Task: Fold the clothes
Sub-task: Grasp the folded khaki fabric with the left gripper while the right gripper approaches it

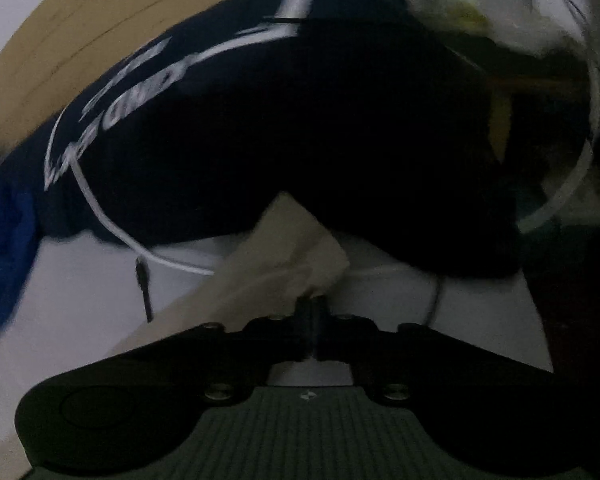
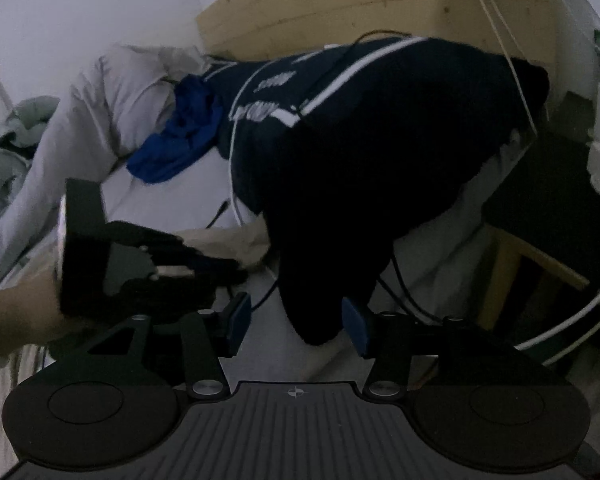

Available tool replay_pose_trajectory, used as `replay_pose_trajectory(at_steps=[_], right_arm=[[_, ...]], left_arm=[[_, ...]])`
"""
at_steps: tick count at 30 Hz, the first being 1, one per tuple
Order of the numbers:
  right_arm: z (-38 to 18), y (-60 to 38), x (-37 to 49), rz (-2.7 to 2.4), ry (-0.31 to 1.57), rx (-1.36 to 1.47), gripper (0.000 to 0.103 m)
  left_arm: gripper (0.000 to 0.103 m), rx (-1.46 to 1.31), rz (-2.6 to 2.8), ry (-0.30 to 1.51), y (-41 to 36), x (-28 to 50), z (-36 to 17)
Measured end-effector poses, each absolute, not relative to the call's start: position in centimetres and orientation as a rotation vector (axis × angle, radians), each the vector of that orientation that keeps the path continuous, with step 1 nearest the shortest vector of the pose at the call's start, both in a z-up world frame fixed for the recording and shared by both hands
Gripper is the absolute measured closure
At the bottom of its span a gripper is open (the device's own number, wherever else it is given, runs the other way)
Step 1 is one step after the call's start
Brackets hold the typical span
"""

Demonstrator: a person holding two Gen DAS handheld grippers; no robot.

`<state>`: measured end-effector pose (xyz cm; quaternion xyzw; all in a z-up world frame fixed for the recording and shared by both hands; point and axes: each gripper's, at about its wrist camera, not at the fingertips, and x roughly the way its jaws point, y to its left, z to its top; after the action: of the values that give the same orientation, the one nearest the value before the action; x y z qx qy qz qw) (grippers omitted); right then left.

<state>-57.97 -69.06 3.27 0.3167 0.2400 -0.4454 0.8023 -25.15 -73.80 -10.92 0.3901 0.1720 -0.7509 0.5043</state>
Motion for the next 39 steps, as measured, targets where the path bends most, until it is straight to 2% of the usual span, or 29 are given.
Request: replay_pose_trajectory(at_steps=[5, 9, 19, 27, 28, 29, 30, 31, 32, 34, 38, 39], right_arm=[[2.2, -70.3, -57.2, -0.883, 0.491, 0.692, 0.048], [1.2, -71.7, -55.4, -0.830, 0.454, 0.695, 0.047], [-2.8, -74.8, -47.0, -0.797, 0.444, 0.555, 0.047], [-4.0, -77.8, -44.4, -0.796, 0.443, 0.489, 0.047], [-4.1, -78.0, -44.2, -0.787, 0.440, 0.489, 0.049], [-4.2, -78.2, -43.9, -0.779, 0.436, 0.489, 0.061], [-4.2, -78.3, -43.9, -0.779, 0.427, 0.503, 0.084], [-4.2, -78.5, -43.9, -0.783, 0.429, 0.515, 0.097], [-4.0, -78.3, -44.0, -0.786, 0.429, 0.510, 0.100], [-3.7, -78.0, -44.4, -0.790, 0.433, 0.511, 0.100], [-3.0, -76.6, -46.3, -0.793, 0.459, 0.528, 0.100], [-2.9, -76.2, -46.7, -0.793, 0.482, 0.520, 0.096]], left_arm=[[0.099, 0.589, -1.781, 0.715, -74.3, -19.2, -9.2], [0.099, 0.404, -1.736, 0.859, -74.5, -15.7, -8.4], [0.099, 0.387, -1.684, 0.909, -75.0, -13.4, -8.8], [0.099, 0.389, -1.696, 0.902, -74.9, -12.9, -8.7], [0.099, 0.390, -1.697, 0.902, -75.0, -12.9, -8.7], [0.098, 0.385, -1.698, 0.907, -75.0, -12.8, -8.7], [0.099, 0.385, -1.697, 0.909, -75.0, -12.8, -8.7], [0.098, 0.385, -1.696, 0.910, -74.9, -12.8, -8.6], [0.098, 0.380, -1.695, 0.913, -74.7, -12.8, -8.6], [0.087, 0.384, -1.703, 0.905, -74.3, -13.0, -8.3], [0.085, 0.437, -1.736, 0.883, -73.6, -14.3, -8.1], [0.084, 0.451, -1.743, 0.876, -73.5, -14.7, -8.0]])
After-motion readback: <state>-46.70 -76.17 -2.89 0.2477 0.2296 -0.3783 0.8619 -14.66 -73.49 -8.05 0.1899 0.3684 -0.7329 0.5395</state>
